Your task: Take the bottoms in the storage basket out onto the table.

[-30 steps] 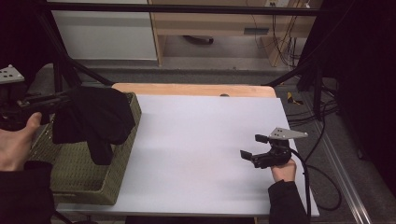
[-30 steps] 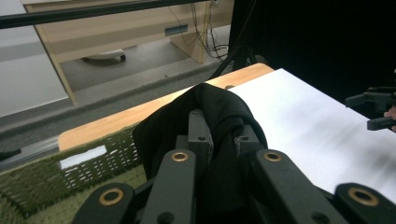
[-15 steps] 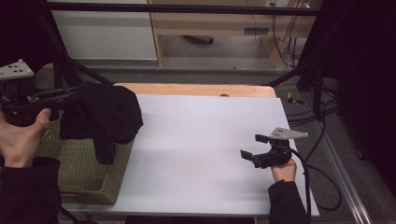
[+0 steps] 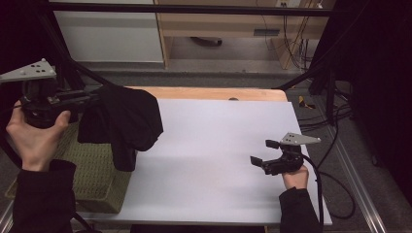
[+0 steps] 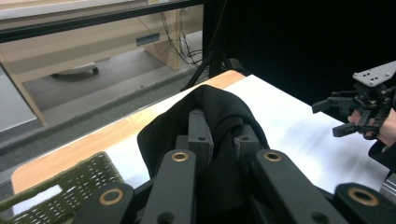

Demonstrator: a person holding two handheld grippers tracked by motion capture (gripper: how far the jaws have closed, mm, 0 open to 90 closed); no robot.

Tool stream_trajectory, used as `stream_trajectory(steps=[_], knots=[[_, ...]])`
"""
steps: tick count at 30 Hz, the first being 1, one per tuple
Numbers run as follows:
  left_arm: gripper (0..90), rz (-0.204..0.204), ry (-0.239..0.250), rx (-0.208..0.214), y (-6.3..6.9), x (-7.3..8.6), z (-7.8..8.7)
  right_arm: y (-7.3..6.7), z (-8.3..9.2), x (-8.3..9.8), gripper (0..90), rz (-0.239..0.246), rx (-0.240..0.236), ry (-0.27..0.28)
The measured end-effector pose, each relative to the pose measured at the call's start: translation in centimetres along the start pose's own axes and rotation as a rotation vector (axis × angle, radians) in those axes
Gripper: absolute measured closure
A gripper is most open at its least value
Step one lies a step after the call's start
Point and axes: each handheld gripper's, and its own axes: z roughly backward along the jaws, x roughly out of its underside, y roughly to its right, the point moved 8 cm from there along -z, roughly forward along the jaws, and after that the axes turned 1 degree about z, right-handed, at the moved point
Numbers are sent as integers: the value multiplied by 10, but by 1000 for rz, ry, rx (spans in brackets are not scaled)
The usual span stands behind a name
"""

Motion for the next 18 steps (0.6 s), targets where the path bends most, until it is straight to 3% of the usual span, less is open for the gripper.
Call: stream_trajectory(steps=[18], knots=[[823,-34,-17,77,31,-4,-40,0,1,0,40,2,0,3]])
